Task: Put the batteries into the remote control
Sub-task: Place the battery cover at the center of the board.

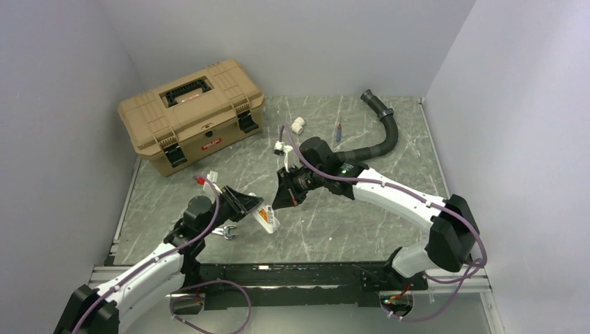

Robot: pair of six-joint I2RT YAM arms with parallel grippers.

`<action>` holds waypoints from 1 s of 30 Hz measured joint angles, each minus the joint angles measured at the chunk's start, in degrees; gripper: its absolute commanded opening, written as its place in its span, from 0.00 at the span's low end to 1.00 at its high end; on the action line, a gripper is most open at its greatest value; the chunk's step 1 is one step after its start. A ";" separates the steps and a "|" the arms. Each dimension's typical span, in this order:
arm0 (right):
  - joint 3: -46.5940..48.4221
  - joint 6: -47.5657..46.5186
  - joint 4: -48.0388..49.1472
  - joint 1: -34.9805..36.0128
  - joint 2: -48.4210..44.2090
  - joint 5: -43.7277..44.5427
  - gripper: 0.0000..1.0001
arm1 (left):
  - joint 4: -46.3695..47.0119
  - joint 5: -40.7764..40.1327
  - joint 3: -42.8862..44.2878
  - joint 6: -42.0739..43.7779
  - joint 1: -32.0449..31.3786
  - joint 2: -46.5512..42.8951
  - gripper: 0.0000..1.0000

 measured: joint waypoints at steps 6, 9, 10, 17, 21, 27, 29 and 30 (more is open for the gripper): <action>-3.48 -0.09 0.26 -1.77 -3.65 -1.51 0.00 | -18.12 -6.01 5.92 7.56 0.02 -6.95 0.00; -6.08 -0.72 0.24 -2.95 -4.57 -1.64 0.00 | -27.56 -9.66 10.03 11.47 0.07 -11.06 0.00; -7.10 -1.01 0.24 -3.28 -4.59 -1.62 0.00 | -30.40 -10.93 11.28 12.70 0.09 -12.33 0.00; -10.38 -2.36 0.37 -3.87 1.75 -0.83 0.00 | -42.25 -14.97 15.82 17.77 0.44 -17.77 0.00; -10.69 -3.74 0.74 -3.85 6.95 0.02 0.00 | -45.35 -15.23 16.63 19.06 0.44 -19.61 0.00; -9.46 -7.28 -0.17 -3.85 14.53 2.16 0.14 | -47.10 -15.45 18.12 20.20 0.46 -19.91 0.00; -8.33 -8.00 -0.52 -3.85 16.33 3.26 0.28 | -47.12 -15.45 18.32 20.37 0.46 -19.91 0.00; -7.78 -8.35 -0.55 -3.87 16.98 3.82 0.37 | -47.12 -15.45 18.32 20.39 0.46 -19.93 0.00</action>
